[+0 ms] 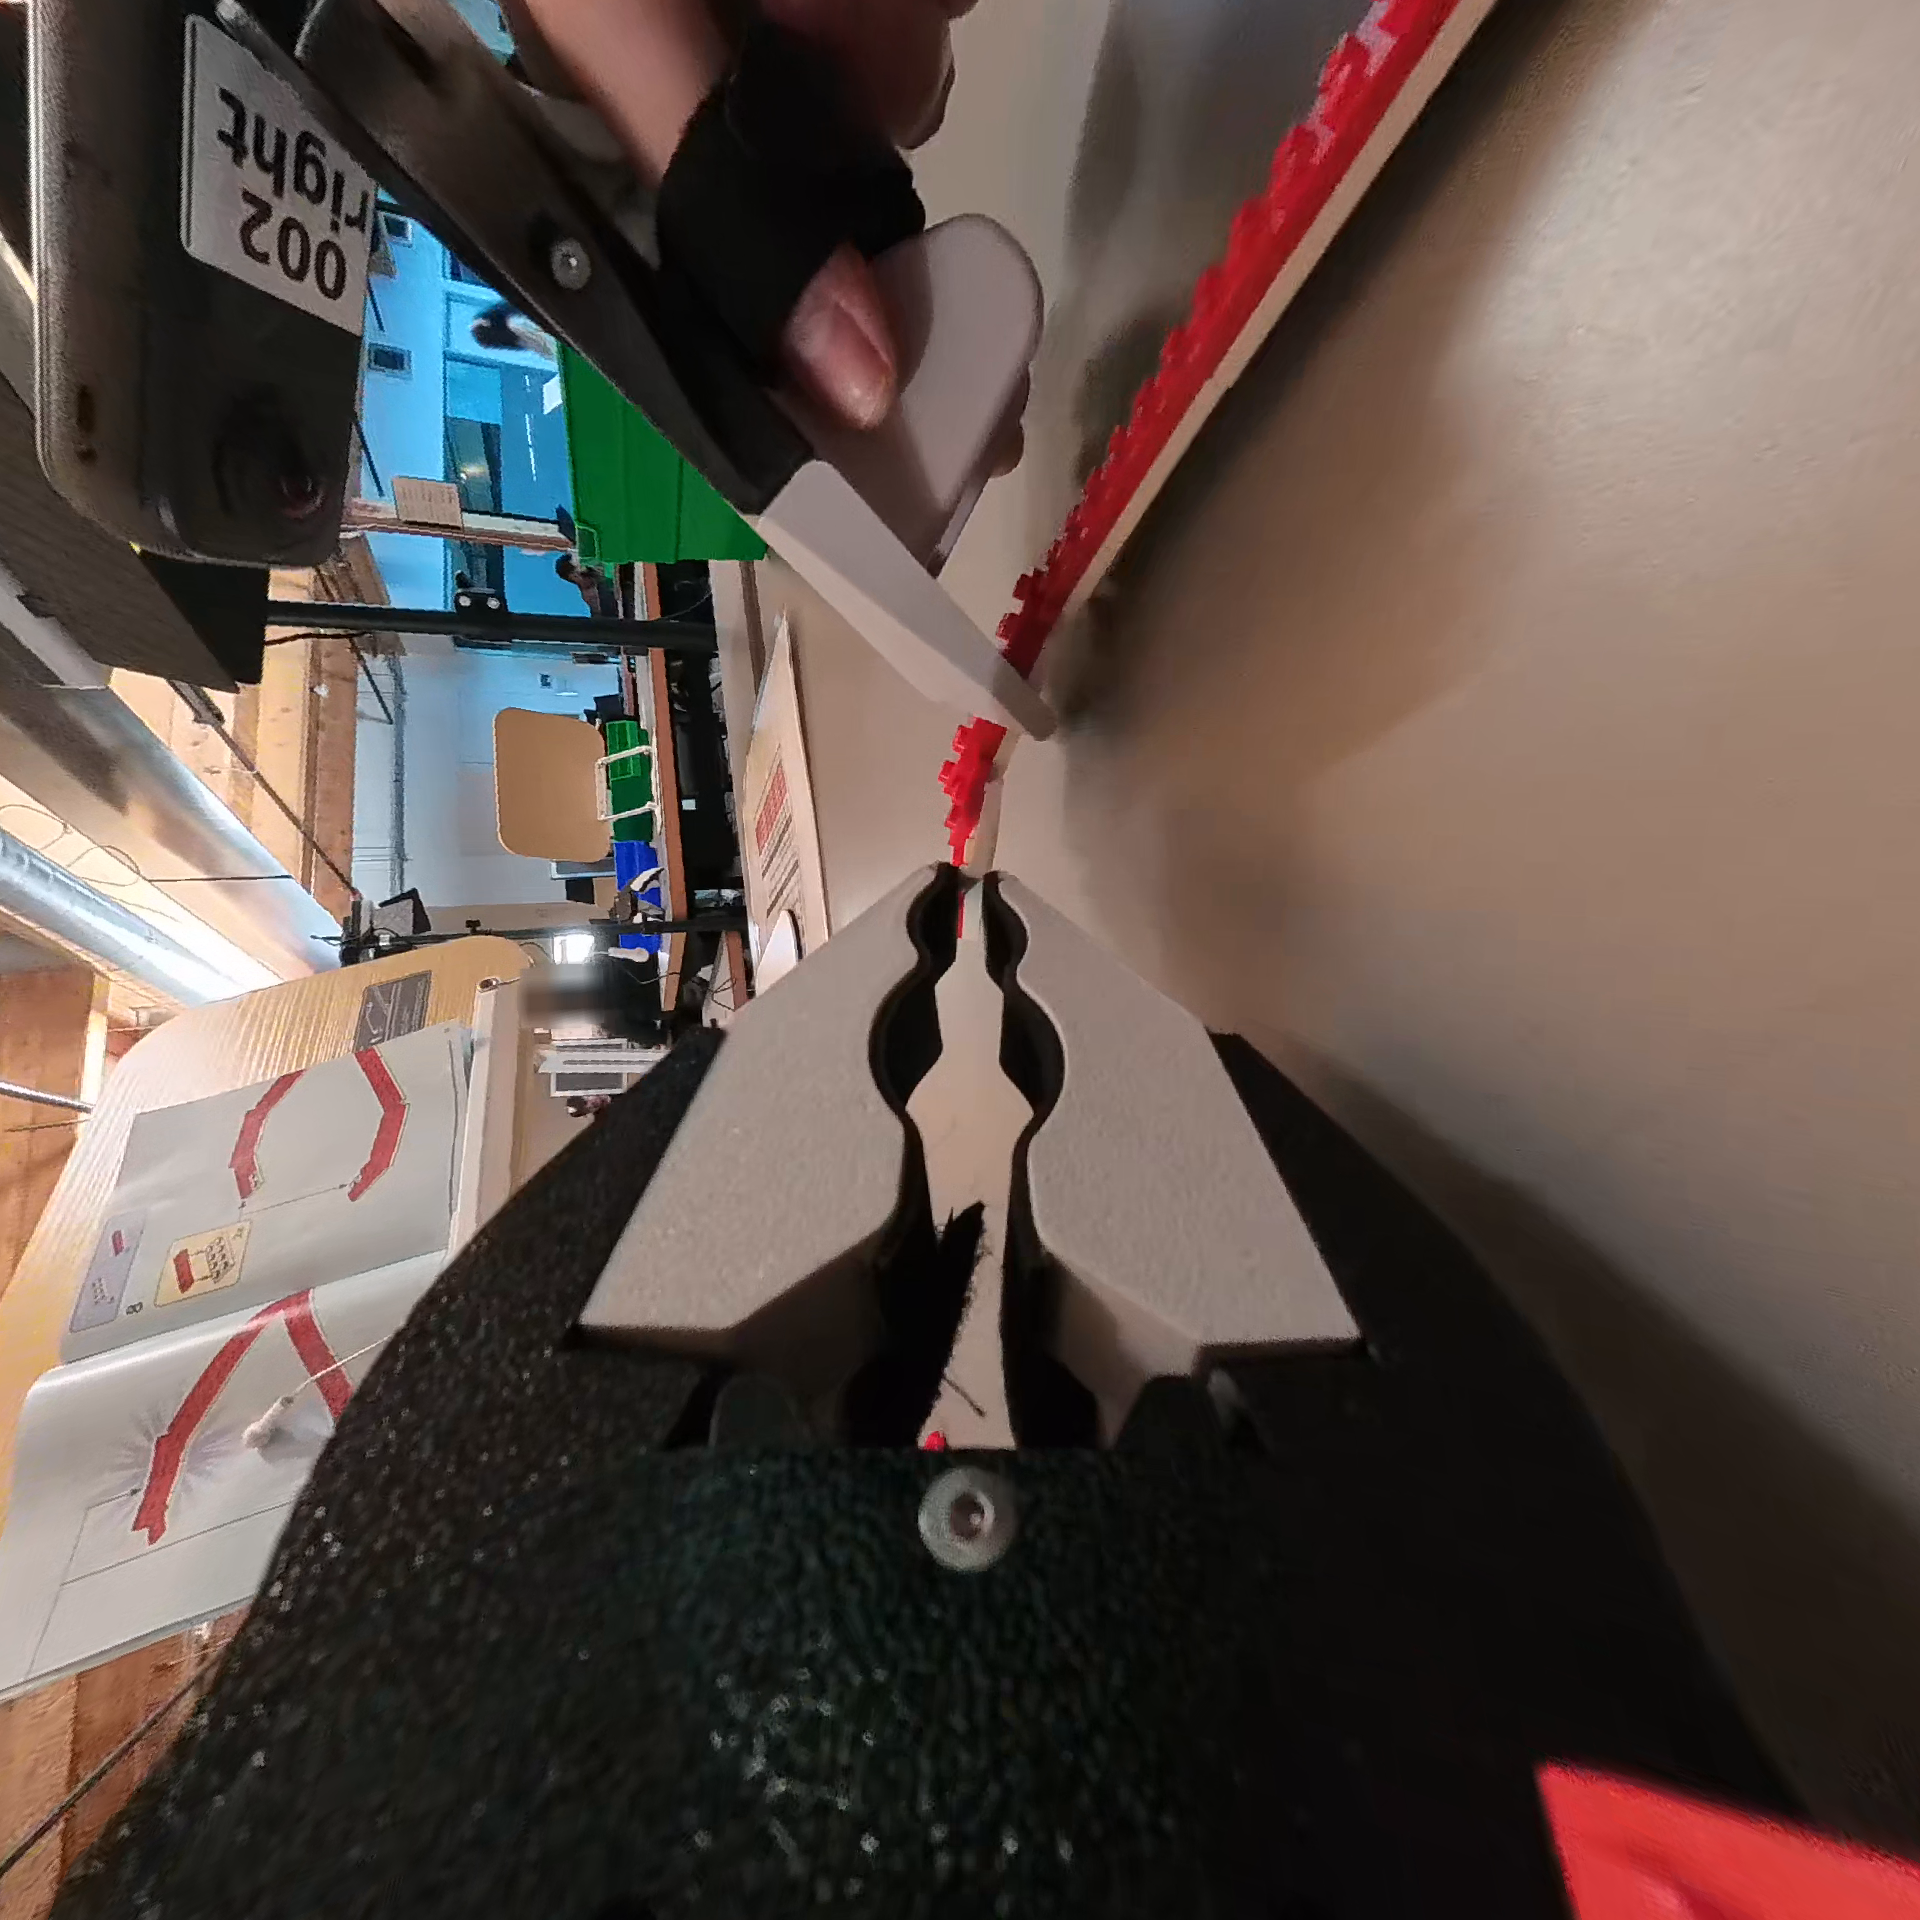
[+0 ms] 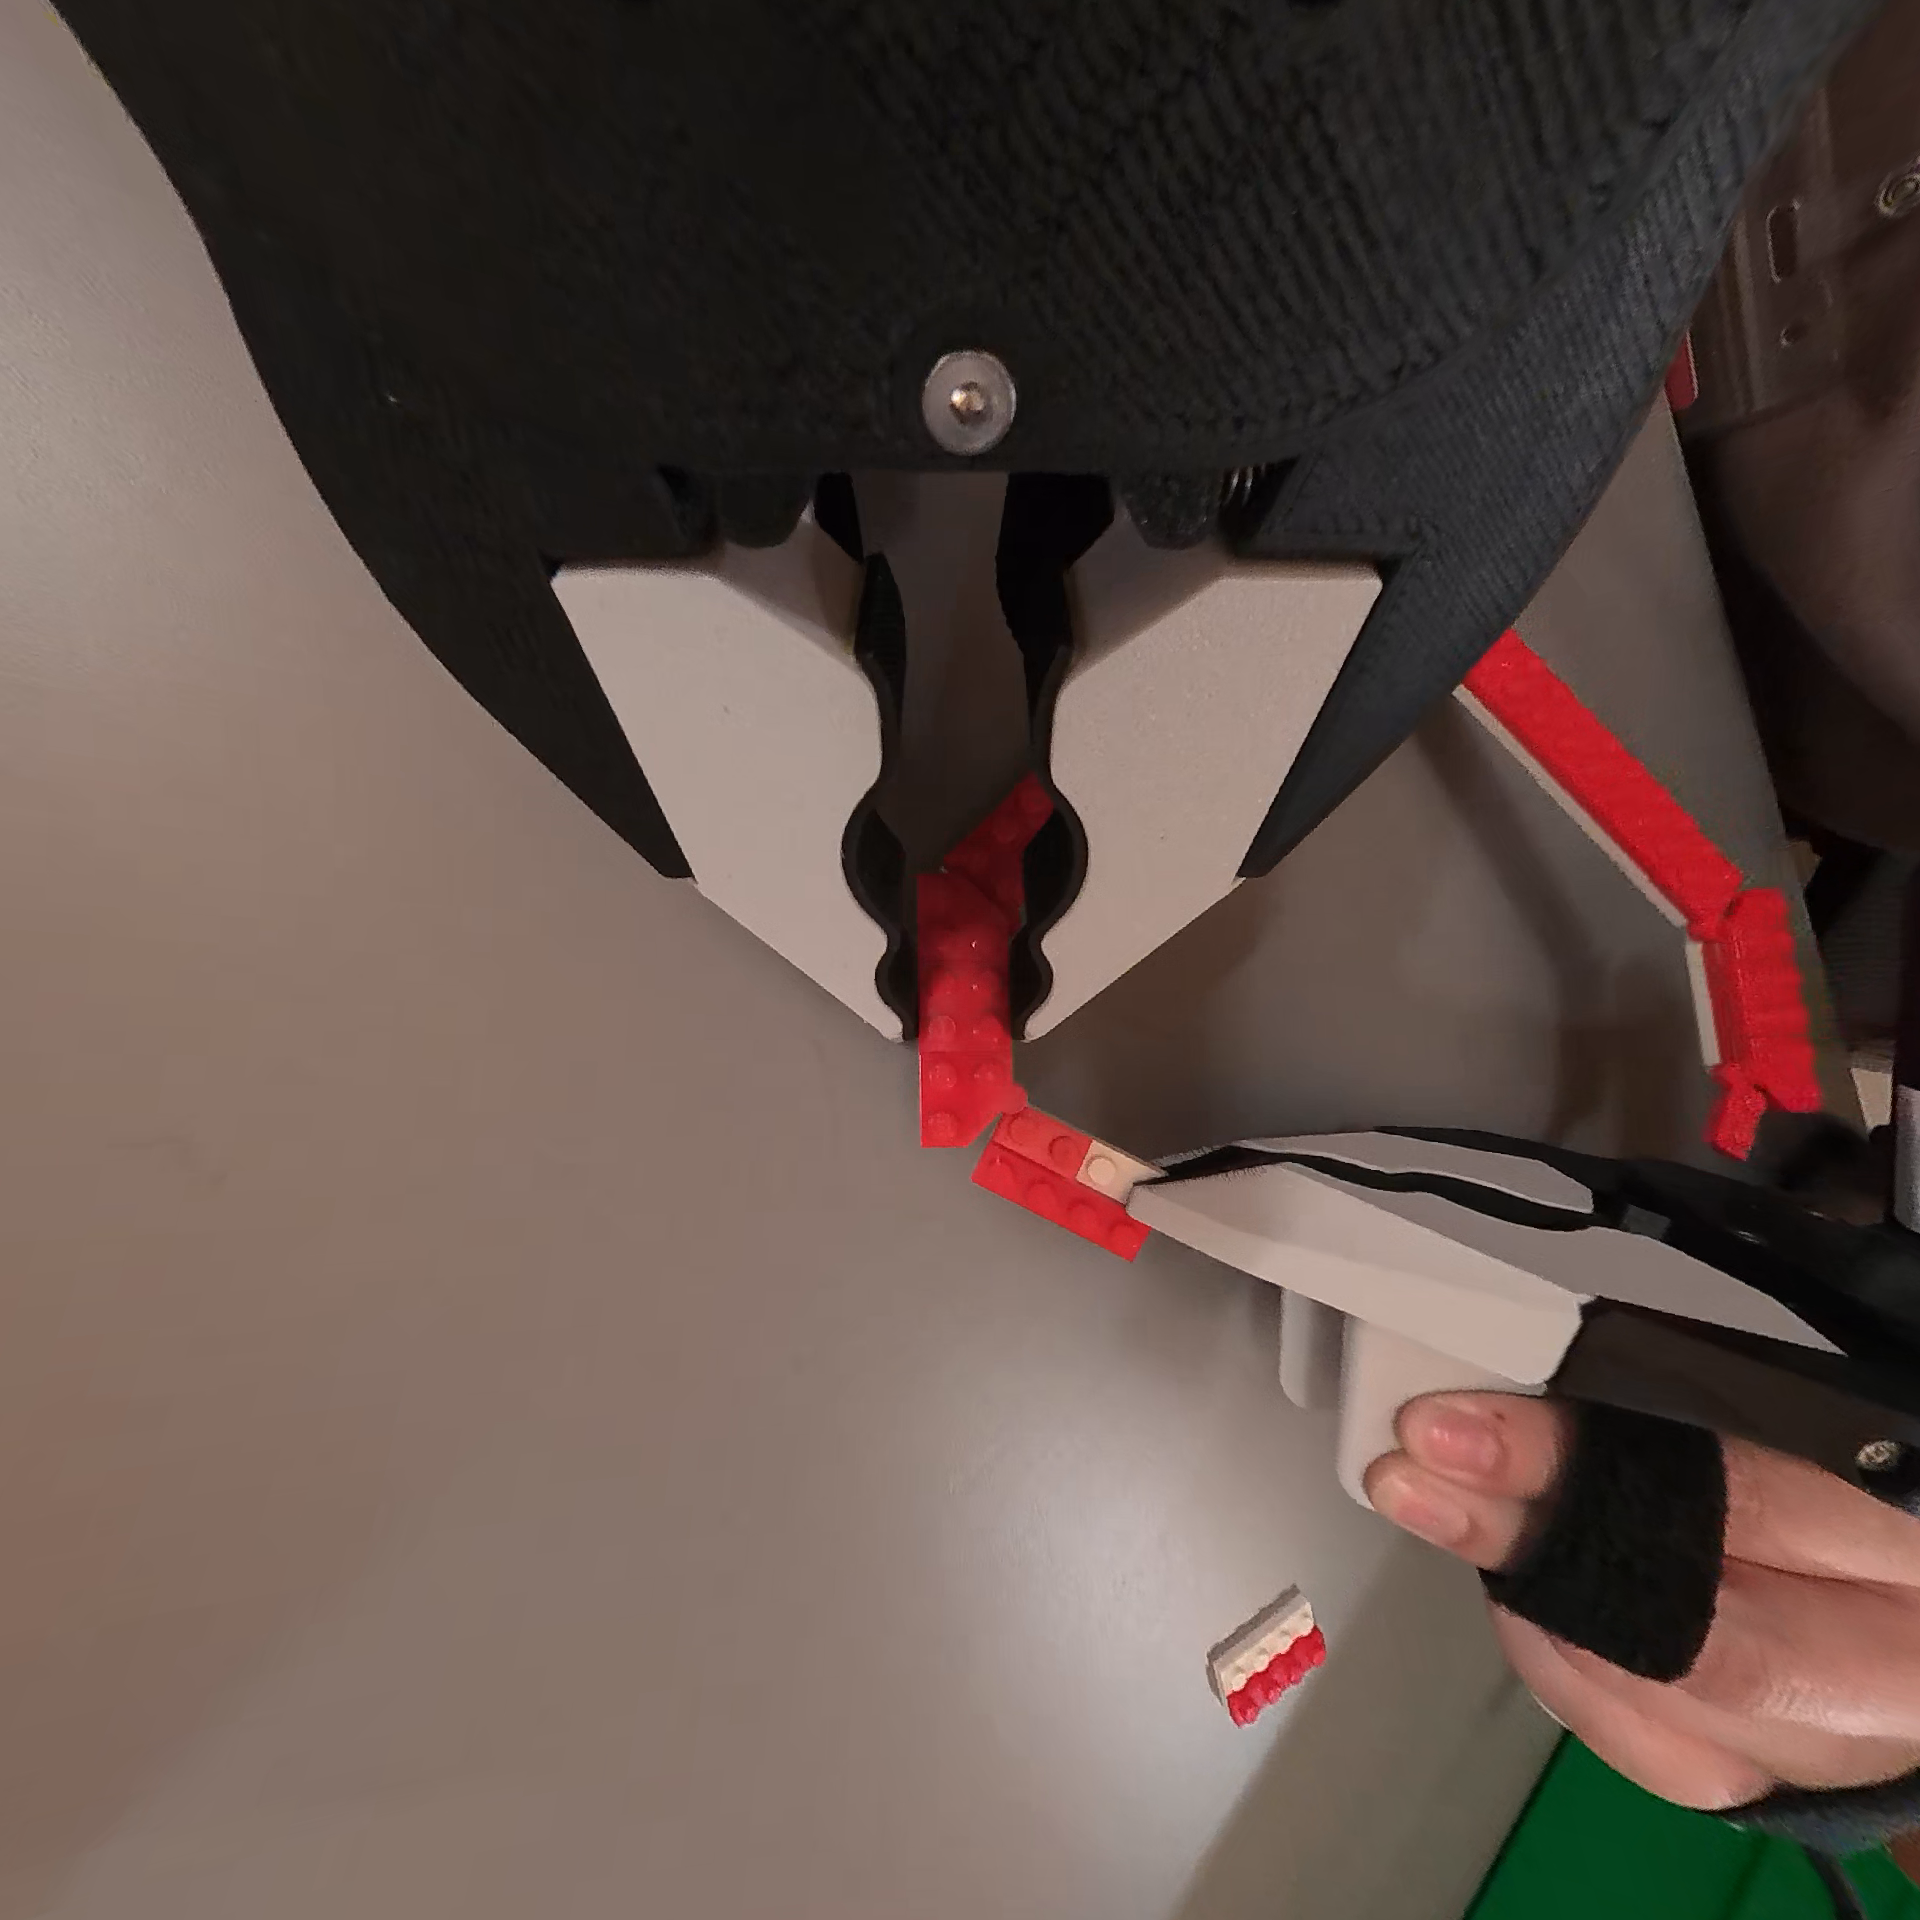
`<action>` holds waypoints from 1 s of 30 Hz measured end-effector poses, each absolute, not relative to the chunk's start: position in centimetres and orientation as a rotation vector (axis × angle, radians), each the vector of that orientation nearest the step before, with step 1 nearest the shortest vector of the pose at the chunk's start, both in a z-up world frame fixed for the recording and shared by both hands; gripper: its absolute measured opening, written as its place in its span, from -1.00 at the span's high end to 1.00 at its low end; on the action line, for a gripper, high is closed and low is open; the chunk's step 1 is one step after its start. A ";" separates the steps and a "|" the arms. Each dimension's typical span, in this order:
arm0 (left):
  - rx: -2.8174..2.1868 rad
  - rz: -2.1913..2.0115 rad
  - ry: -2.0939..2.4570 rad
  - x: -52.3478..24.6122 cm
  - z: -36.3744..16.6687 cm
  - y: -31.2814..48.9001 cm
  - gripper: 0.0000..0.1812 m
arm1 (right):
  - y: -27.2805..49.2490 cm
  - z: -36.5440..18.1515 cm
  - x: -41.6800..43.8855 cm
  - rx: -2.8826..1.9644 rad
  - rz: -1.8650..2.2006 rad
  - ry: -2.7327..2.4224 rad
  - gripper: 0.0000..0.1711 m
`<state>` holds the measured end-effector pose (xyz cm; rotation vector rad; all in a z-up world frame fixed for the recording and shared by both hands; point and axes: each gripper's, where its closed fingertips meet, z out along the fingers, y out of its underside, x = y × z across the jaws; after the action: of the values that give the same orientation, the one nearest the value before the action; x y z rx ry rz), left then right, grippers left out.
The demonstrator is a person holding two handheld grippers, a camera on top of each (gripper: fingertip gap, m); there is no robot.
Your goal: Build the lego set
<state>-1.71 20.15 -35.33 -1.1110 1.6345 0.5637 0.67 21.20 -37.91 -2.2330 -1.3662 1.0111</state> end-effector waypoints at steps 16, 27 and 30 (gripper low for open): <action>-1.108 0.527 1.624 -1.5 -35.4 19.9 0.97 | 21.4 -37.8 0.7 -2.202 0.960 -1.379 0.66; -1.094 0.514 1.585 -1.4 -34.8 19.9 0.97 | 21.7 -36.8 1.6 -2.121 0.859 -1.434 0.51; -1.087 0.516 1.579 -1.4 -34.7 19.9 0.97 | 22.2 -35.5 2.2 -2.022 0.758 -1.463 0.51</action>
<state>-1.38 19.89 -34.67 -1.0866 1.5786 0.5160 2.24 22.19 -35.54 -2.0225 -1.4631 0.7585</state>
